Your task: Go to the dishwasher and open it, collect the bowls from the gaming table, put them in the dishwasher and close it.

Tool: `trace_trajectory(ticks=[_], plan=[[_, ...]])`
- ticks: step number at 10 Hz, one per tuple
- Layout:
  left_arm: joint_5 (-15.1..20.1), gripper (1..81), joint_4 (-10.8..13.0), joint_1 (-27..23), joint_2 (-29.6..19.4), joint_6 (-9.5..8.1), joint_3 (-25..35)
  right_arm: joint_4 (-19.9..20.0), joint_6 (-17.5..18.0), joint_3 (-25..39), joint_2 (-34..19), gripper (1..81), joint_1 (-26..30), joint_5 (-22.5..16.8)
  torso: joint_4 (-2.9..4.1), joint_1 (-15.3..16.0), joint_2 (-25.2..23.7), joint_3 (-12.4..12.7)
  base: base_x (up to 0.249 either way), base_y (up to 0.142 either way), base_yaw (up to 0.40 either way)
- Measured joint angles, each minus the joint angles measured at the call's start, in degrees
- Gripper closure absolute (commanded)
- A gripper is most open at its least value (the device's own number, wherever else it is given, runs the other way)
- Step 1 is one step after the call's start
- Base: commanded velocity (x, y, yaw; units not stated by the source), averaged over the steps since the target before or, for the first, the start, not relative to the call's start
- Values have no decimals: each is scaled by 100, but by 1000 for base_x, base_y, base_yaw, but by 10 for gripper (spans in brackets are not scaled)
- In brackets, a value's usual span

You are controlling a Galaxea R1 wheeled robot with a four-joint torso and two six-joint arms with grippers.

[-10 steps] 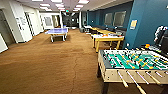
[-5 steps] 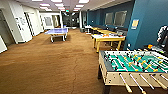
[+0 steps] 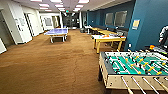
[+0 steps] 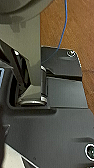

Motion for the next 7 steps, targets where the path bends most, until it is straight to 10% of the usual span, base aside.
trace_trajectory(ticks=[7], plan=[[-11,10,-24,2,2,-2,0,-48,-2,1,1,10,-2,9,0,-2,0,0,127,70,0]])
